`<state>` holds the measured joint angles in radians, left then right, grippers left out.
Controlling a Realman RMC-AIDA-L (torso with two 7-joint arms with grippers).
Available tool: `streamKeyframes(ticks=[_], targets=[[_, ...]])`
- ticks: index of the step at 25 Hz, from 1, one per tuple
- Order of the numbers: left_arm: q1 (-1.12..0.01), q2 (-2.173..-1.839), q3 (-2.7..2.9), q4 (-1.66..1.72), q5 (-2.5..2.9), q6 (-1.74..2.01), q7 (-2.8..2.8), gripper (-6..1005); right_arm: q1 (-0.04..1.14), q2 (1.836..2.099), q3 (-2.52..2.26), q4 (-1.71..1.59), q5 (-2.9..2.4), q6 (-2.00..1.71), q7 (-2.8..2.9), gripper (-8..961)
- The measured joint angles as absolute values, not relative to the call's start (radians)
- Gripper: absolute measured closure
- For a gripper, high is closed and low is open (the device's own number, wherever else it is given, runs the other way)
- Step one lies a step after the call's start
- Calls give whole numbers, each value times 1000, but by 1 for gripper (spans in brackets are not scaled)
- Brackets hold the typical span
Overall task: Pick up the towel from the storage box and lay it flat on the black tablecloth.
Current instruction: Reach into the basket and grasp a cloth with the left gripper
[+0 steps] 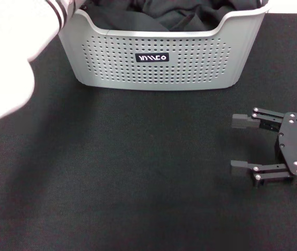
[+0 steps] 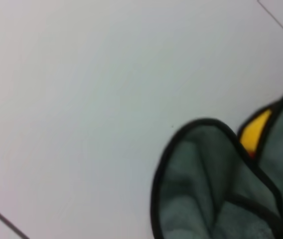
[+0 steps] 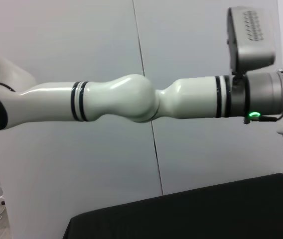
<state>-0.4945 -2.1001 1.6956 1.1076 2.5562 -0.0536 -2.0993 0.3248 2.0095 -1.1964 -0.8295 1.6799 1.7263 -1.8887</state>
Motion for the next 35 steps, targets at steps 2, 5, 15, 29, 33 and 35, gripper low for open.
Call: streamKeyframes(ticks=[2, 5, 15, 29, 33, 35], targets=[[-468, -2100, 1709, 1142, 2536, -69, -2100, 998, 325, 2009, -1196, -829, 1680, 1727, -1889, 109], [-418, -2098, 1733, 1208, 2469, -96, -2102, 998, 326, 2009, -1196, -828, 1680, 1727, -1889, 110], [-263, -2081, 1808, 1463, 2408, -106, -2239, 998, 326, 2007, -1194, -827, 1680, 1727, -1890, 113], [-317, -2049, 1876, 1498, 2374, -74, -2604, 998, 333, 2006, -1193, -804, 1678, 1724, -1911, 117], [-382, -2022, 1874, 1461, 2349, -73, -2718, 998, 332, 2006, -1193, -801, 1678, 1725, -1918, 118], [-408, -2009, 1873, 1441, 2346, -74, -2774, 998, 329, 2006, -1193, -797, 1678, 1725, -1926, 119]])
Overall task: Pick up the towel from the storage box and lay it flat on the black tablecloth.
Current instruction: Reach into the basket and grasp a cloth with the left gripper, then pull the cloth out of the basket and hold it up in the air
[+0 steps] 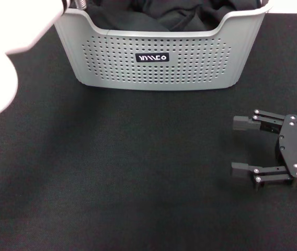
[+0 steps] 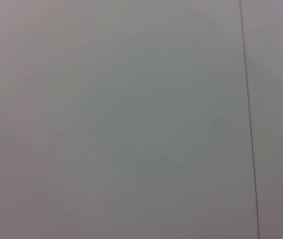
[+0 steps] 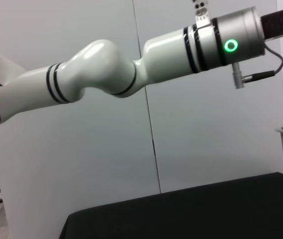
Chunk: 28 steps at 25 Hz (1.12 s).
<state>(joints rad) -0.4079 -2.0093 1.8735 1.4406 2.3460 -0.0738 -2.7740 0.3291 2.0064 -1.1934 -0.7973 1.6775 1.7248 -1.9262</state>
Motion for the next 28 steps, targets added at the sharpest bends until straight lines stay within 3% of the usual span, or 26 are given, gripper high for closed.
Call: streamKeyframes(ticks=[9, 13, 24, 28], targets=[[-538, -1999, 1859, 1323, 2296, -75, -2883, 998, 338, 2008, -1197, -776, 1678, 1726, -1942, 122], [-545, -1986, 1857, 1306, 2263, -44, -2885, 998, 337, 2008, -1196, -776, 1678, 1729, -1942, 123], [-418, -1936, 1832, 1561, 2188, 315, -2749, 998, 337, 2008, -1195, -773, 1677, 1725, -1944, 126], [-360, -1972, 1691, 1627, 1898, 568, -2409, 998, 339, 2008, -1195, -773, 1678, 1724, -1944, 127]])
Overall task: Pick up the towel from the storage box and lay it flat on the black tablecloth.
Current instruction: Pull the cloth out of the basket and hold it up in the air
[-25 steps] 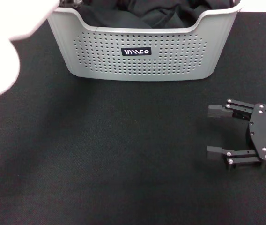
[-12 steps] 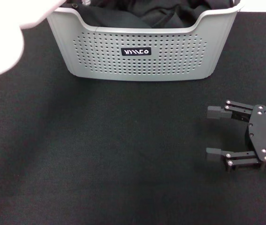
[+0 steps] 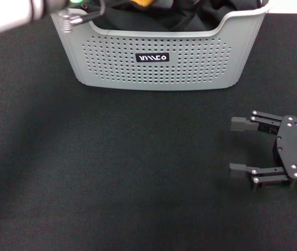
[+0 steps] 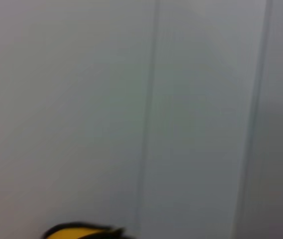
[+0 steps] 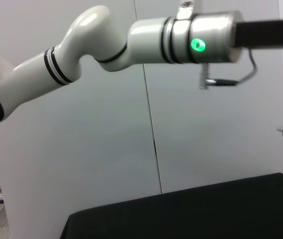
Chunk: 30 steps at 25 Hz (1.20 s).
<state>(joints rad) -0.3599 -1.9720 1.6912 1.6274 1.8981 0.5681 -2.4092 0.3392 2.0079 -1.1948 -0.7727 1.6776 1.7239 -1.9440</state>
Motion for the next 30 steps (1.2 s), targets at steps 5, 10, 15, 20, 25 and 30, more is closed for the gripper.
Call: streamKeyframes(ticks=[5, 10, 15, 20, 25, 30], targets=[[-309, -2077, 1406, 1609, 1562, 913, -2068, 998, 341, 2009, -1195, -773, 1678, 1724, -1945, 129], [-306, -2081, 1268, 1584, 1454, 1114, -2042, 998, 341, 2009, -1194, -773, 1689, 1723, -1945, 130], [-307, -2087, 1121, 1560, 1282, 1327, -2026, 998, 346, 2010, -1193, -773, 1695, 1719, -1945, 132], [-312, -2086, 1018, 1492, 1134, 1490, -2028, 998, 348, 2011, -1193, -777, 1719, 1720, -1945, 133], [-313, -2087, 984, 1446, 1056, 1571, -2023, 998, 351, 2009, -1190, -787, 1774, 1726, -1940, 135], [-316, -2088, 984, 1348, 1066, 1573, -1975, 998, 360, 2007, -1180, -805, 1853, 1754, -1931, 136]])
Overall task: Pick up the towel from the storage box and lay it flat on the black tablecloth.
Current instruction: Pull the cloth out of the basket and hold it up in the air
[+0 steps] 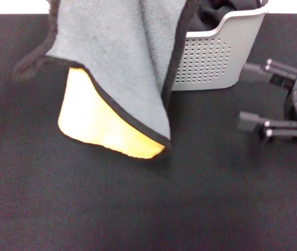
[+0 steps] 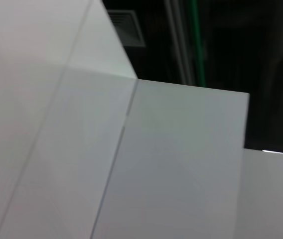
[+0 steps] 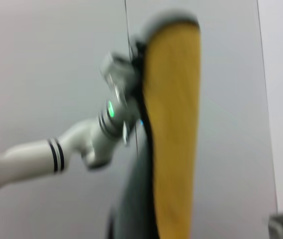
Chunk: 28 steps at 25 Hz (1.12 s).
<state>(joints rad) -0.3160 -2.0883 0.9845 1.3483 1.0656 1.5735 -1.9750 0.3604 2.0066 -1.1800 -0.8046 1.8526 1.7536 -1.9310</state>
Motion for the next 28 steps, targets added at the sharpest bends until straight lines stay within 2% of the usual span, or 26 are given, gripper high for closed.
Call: streamKeyframes(ticks=[13, 19, 28], targets=[[-366, -2088, 993, 1076, 1104, 1612, -1786, 998, 383, 2010, -1171, -873, 2023, 1729, -1914, 140], [-444, -2089, 993, 904, 1100, 1630, -1706, 998, 431, 2015, -1190, -851, 2072, 1656, -1911, 142], [-469, -2091, 993, 837, 1087, 1640, -1663, 998, 454, 2025, -1222, -840, 2094, 1654, -1912, 145]])
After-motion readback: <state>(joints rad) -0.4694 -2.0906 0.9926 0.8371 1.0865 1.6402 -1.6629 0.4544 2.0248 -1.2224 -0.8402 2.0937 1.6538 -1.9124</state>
